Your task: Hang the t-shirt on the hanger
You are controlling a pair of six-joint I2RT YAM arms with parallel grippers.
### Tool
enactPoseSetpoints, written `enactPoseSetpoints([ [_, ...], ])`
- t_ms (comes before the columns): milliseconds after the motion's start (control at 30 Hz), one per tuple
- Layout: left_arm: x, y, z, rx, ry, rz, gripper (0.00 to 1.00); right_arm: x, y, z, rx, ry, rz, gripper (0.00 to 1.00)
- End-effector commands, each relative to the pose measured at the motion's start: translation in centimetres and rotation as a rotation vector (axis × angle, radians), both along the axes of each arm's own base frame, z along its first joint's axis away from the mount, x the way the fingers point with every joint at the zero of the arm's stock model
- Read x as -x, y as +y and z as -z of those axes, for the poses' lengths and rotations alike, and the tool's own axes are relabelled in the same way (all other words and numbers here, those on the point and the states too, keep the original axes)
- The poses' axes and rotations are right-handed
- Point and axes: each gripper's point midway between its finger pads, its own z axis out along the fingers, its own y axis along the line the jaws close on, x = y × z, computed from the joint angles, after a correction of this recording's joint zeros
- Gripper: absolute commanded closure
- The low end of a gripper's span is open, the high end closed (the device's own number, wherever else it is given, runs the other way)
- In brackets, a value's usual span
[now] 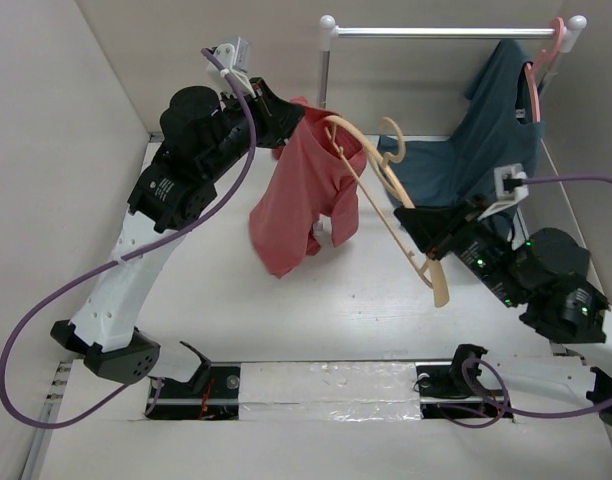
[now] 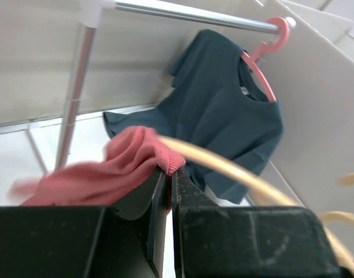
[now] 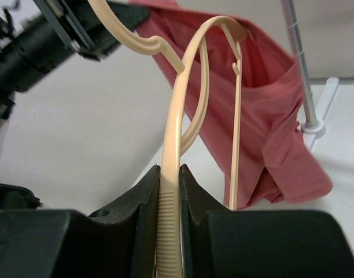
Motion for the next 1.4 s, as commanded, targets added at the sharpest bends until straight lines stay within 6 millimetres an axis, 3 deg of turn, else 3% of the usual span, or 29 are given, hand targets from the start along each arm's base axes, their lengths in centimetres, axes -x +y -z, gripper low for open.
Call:
enactPoseSetpoints([
  [0, 2.0, -1.0, -4.3, 0.091, -0.117, 0.105, 1.00, -0.4, 3.1, 0.0, -0.011, -0.034, -0.066, 1.00],
  [100, 1.6, -1.0, -4.0, 0.083, -0.101, 0.093, 1.00, 0.3, 4.0, 0.4, -0.006, -0.029, -0.124, 1.00],
  [400, 1.0, -0.1, -3.0, 0.051, -0.073, 0.034, 1.00, 3.8, 2.9, -0.8, -0.005, -0.078, -0.267, 1.00],
  [533, 1.0, 0.1, -2.8, 0.032, -0.064, 0.026, 1.00, 5.3, 1.5, -2.1, 0.002, -0.108, -0.302, 1.00],
  [800, 1.0, -1.9, -0.2, -0.019, 0.020, 0.118, 1.00, 6.9, 4.3, -1.1, 0.037, -0.117, -0.470, 1.00],
  [1000, 2.2, -2.9, 0.1, -0.039, 0.024, 0.213, 1.00, 6.3, 5.5, -0.1, 0.065, -0.112, -0.531, 1.00],
  [1033, 2.5, -3.1, 0.1, -0.037, 0.021, 0.229, 1.00, 5.4, 5.5, 0.6, 0.072, -0.099, -0.516, 1.00],
  [1100, 3.4, -3.4, -0.2, -0.039, 0.006, 0.279, 1.00, 5.7, 5.2, -0.1, 0.036, -0.124, -0.539, 1.00],
  [1200, 4.3, -2.8, -0.6, -0.026, -0.016, 0.279, 1.00, 4.2, 4.0, 0.1, 0.017, -0.122, -0.493, 1.00],
  [1333, 5.6, -2.2, 0.0, -0.009, -0.014, 0.311, 1.00, 1.6, 2.9, 1.8, 0.009, -0.052, -0.456, 1.00],
  [1367, 6.2, -2.2, 0.0, -0.007, -0.014, 0.331, 1.00, 2.1, 3.2, 2.5, 0.013, -0.032, -0.521, 1.00],
])
